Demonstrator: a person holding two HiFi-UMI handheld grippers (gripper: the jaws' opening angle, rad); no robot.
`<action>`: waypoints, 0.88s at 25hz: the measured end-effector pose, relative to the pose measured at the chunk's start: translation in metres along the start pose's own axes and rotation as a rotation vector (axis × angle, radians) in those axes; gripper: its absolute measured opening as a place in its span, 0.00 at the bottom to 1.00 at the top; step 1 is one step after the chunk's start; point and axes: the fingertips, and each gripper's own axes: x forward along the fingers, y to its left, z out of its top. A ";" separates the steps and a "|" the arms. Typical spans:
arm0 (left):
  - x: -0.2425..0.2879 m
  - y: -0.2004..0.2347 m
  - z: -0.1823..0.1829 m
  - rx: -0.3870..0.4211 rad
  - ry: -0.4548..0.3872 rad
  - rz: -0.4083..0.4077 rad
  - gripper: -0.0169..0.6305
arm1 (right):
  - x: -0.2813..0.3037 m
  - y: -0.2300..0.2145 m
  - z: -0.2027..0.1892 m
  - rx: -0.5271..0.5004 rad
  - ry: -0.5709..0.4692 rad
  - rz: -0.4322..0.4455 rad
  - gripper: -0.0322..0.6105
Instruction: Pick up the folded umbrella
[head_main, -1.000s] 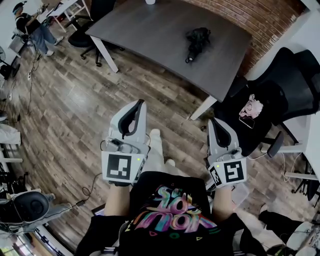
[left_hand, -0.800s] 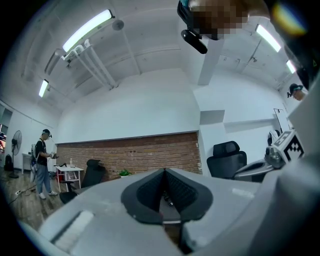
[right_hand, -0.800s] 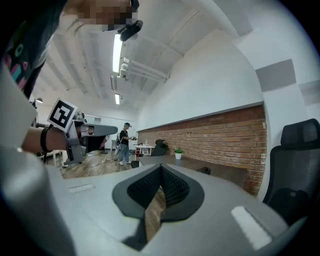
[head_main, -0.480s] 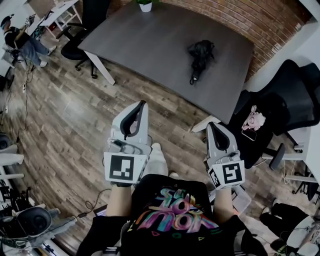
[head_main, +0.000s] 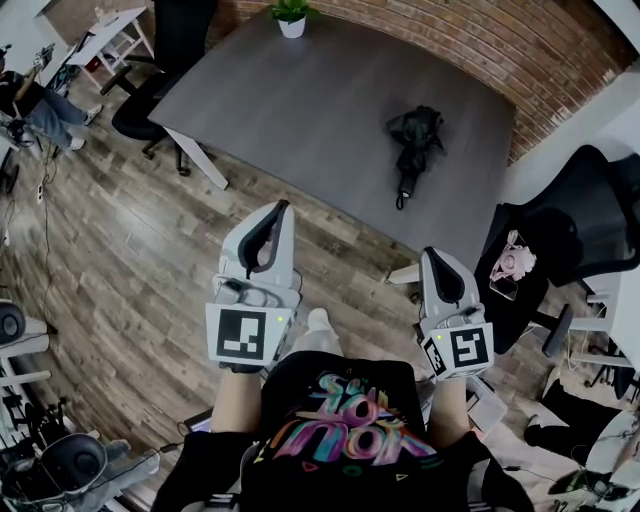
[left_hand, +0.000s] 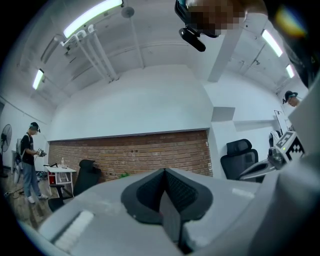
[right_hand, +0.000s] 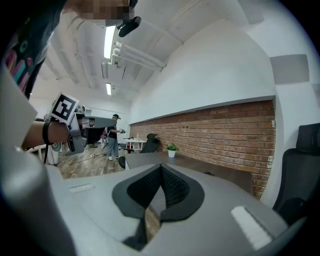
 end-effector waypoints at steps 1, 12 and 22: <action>0.002 0.005 0.000 0.001 -0.003 -0.003 0.03 | 0.004 0.001 0.000 -0.002 0.004 -0.007 0.05; 0.021 0.026 -0.024 -0.027 0.033 -0.042 0.03 | 0.029 0.007 0.000 0.010 0.027 -0.023 0.05; 0.068 0.034 -0.039 -0.038 0.062 -0.036 0.03 | 0.073 -0.025 -0.015 0.039 0.051 -0.008 0.05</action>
